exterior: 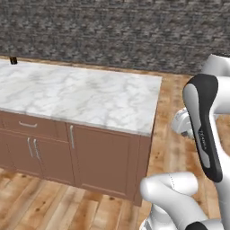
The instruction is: Pick up the marshmallow and place it in the cup of hot chocolate on the dining counter.
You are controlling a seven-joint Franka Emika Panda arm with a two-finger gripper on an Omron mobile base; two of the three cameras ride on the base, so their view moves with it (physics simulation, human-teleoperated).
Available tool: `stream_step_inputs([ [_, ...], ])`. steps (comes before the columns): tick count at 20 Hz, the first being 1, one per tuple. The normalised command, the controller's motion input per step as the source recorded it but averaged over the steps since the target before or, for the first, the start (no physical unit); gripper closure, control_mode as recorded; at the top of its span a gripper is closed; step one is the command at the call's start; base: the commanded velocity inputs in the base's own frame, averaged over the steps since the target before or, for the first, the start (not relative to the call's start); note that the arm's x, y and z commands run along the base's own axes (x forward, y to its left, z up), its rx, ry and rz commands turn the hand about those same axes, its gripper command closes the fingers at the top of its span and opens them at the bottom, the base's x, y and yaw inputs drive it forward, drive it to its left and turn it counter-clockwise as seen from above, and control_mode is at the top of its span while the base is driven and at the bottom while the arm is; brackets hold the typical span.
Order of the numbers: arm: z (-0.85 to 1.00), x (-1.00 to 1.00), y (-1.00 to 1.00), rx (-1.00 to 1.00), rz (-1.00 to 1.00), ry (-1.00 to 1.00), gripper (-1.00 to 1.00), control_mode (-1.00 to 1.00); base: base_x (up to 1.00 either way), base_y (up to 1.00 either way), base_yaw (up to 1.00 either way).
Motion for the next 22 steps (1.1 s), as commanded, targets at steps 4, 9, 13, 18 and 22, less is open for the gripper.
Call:
stream_step_inputs([
  [4,0.00,0.00,0.00,0.00,0.00,0.00,1.00,1.00,0.00,-0.88,0.75],
  [9,0.00,0.00,0.00,0.00,0.00,0.00,1.00,1.00,0.00,-0.99,0.65],
  [13,0.00,0.00,0.00,0.00,0.00,0.00,1.00,1.00,0.00,-1.00,0.51],
  [18,0.00,0.00,0.00,0.00,0.00,0.00,1.00,1.00,0.00,-1.00,0.49],
  [22,0.00,0.00,0.00,0.00,0.00,0.00,1.00,1.00,0.00,-1.00,0.48],
])
